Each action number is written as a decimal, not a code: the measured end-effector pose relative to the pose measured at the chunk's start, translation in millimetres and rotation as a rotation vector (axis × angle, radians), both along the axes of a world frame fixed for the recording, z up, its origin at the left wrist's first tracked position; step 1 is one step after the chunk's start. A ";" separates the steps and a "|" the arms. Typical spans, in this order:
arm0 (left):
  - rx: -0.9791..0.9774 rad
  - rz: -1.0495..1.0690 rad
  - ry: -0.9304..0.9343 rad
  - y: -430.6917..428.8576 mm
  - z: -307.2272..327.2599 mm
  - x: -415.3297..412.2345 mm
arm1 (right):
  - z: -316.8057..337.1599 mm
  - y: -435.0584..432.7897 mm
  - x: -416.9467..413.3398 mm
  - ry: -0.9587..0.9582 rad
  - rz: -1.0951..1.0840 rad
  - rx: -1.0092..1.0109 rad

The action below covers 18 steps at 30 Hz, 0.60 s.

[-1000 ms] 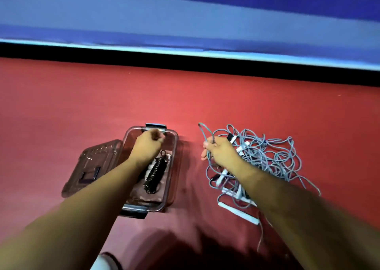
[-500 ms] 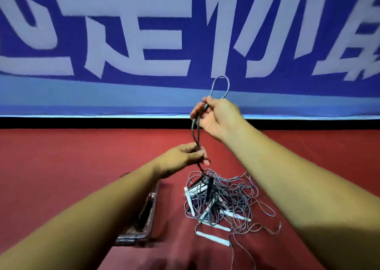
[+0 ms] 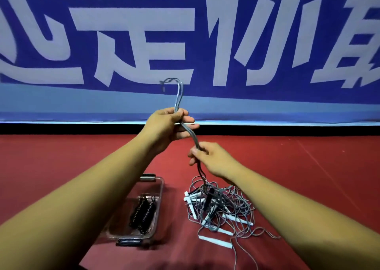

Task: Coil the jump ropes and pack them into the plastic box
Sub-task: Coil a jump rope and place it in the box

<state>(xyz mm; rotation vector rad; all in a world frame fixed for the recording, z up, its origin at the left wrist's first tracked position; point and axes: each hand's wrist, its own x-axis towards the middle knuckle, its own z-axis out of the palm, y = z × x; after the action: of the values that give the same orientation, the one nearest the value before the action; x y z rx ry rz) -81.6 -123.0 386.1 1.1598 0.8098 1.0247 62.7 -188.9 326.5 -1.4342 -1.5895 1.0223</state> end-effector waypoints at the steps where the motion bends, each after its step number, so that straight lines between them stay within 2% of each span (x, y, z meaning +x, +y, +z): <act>1: -0.002 0.012 -0.033 3.3 -4.7 -1.1 | 3.8 -0.2 -1.7 0.072 -0.024 -0.016; 3: -0.004 -0.049 -0.085 7.8 -20.2 -4.6 | 14.5 -0.1 -7.0 0.275 -0.060 -0.064; 4: 0.000 -0.146 -0.076 7.6 -28.8 -7.4 | 21.7 0.4 -9.4 0.369 -0.075 -0.082; 7: 0.094 -0.569 0.154 2.0 -64.1 -11.3 | 43.7 7.5 -12.8 0.673 -0.117 -0.122; 9: 0.203 -0.682 0.341 -2.5 -82.9 -10.6 | 56.2 14.5 -13.6 0.835 -0.144 -0.126; 14: 0.202 -0.589 0.550 1.2 -96.8 -15.3 | 78.9 33.4 10.1 1.091 -0.262 -0.072; 16: 0.199 -0.520 0.494 2.8 -88.0 -17.2 | 73.4 41.2 24.0 1.060 -0.354 -0.028; 18: 0.186 -0.407 0.342 -1.2 -69.8 -13.3 | 58.0 44.5 33.0 0.963 -0.405 -0.064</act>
<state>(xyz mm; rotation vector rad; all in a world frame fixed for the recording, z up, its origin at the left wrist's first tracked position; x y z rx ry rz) -94.9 -124.2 316.3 1.6111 0.7097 0.5783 95.7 -144.4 384.4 -0.9764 -0.5515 1.2392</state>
